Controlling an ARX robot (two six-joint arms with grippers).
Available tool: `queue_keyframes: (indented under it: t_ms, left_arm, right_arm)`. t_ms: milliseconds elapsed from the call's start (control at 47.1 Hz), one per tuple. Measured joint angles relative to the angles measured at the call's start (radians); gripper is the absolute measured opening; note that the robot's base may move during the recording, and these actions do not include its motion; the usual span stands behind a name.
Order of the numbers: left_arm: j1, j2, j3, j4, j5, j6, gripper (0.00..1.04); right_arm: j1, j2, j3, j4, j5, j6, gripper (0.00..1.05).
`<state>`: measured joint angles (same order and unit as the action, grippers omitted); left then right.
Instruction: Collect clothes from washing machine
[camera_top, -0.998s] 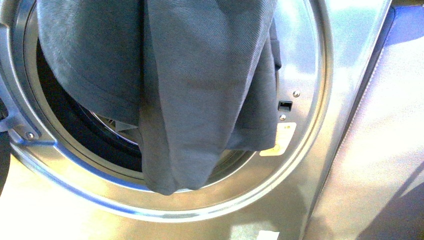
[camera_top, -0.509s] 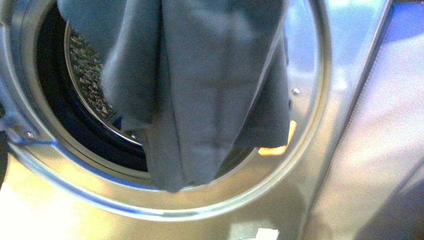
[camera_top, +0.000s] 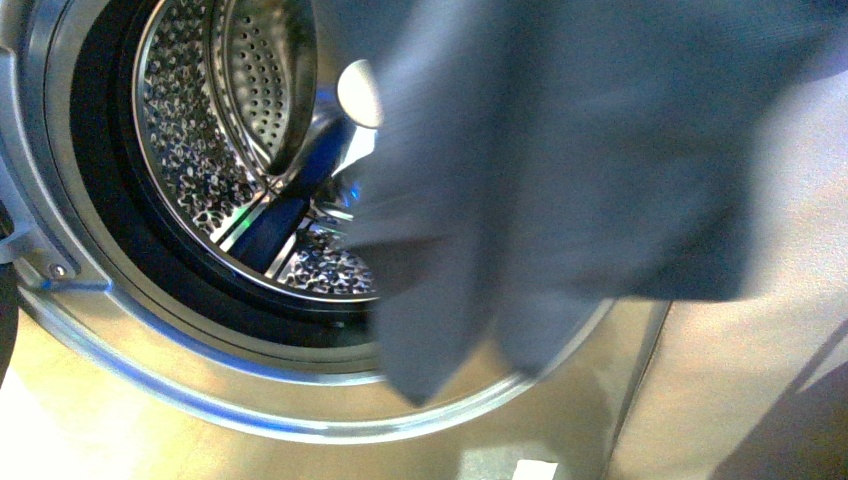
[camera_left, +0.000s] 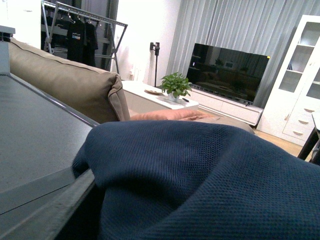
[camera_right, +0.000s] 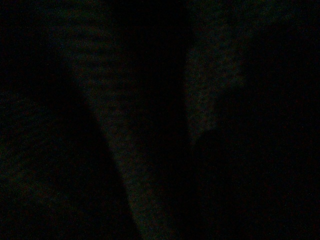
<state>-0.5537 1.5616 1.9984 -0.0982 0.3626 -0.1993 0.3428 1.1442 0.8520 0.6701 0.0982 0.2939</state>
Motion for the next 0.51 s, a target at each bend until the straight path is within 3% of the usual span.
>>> queue_keyframes:
  t_ms: [127,361,509]
  left_arm:
    - [0.0,0.0,0.0,0.0,0.0,0.0,1.0]
    - [0.0,0.0,0.0,0.0,0.0,0.0,0.98]
    - [0.0,0.0,0.0,0.0,0.0,0.0,0.98]
  right_arm:
    - [-0.11,-0.081,-0.013,-0.049,-0.07,0.037,0.08]
    - [-0.325,-0.182,-0.004,-0.18,-0.254,0.123,0.08]
    - [-0.523,-0.196,0.045,-0.288,-0.432,0.224,0.08]
